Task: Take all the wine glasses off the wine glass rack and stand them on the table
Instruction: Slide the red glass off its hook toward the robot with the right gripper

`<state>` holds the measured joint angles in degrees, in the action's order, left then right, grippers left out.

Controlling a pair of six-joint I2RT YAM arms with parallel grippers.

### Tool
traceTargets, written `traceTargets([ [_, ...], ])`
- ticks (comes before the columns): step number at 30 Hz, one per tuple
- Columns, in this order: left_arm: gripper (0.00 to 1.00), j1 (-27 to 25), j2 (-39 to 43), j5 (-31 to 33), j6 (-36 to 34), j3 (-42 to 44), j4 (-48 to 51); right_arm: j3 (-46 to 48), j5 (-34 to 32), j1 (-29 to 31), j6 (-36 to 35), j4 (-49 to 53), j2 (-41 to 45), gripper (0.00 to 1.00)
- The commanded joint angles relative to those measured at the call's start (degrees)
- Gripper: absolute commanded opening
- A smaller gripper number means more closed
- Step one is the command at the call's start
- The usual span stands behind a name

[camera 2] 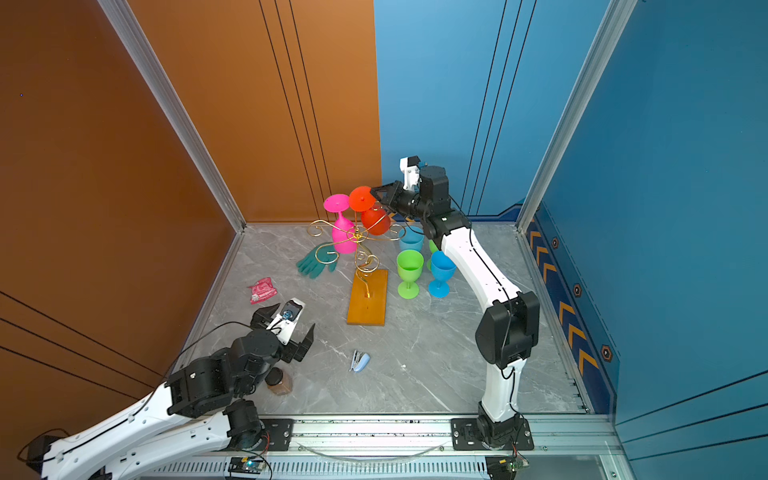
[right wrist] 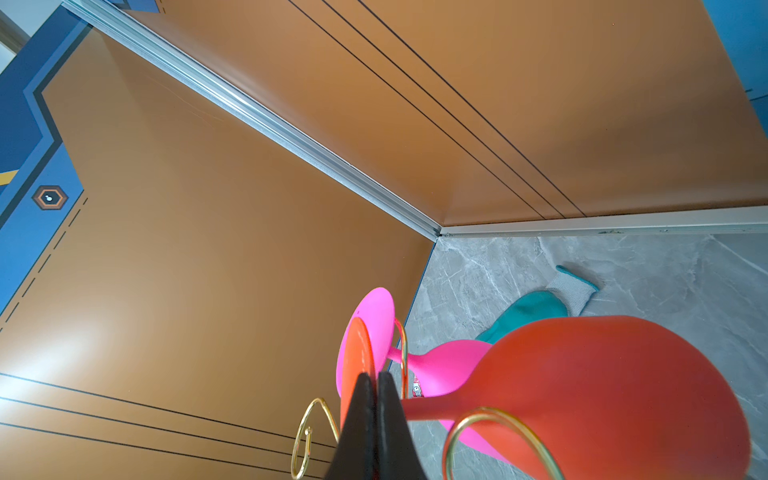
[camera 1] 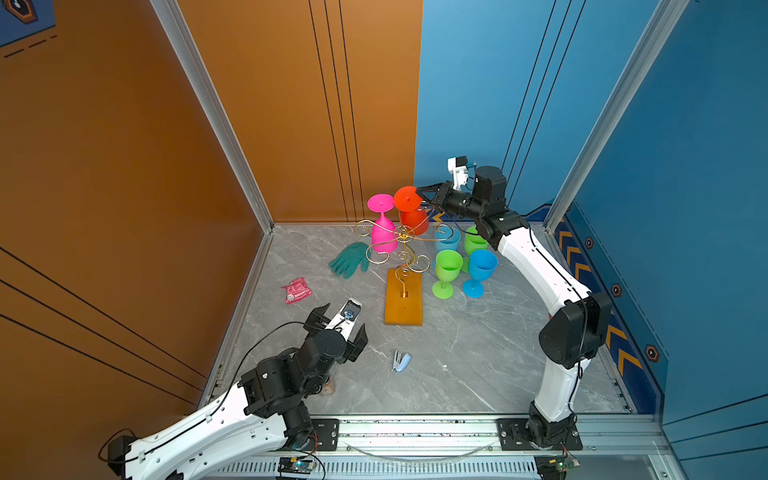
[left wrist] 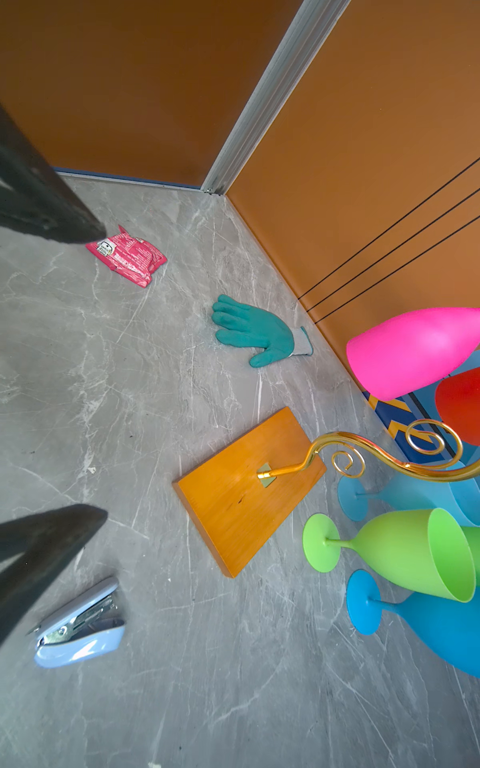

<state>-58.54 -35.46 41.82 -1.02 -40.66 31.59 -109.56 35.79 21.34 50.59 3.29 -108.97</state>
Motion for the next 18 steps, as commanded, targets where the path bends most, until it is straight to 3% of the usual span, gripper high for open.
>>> traceTargets([
  [1, 0.98, -0.69, 0.57, 1.89, 0.14, -0.34, 1.02, -2.02, 0.94, -0.20, 1.59, -4.34, -0.94, 0.00],
  [18, 0.98, -0.75, 0.23, 1.62, 0.08, -0.34, 0.93, -1.38, 0.24, -3.97, 1.41, -7.08, -0.24, 0.00],
])
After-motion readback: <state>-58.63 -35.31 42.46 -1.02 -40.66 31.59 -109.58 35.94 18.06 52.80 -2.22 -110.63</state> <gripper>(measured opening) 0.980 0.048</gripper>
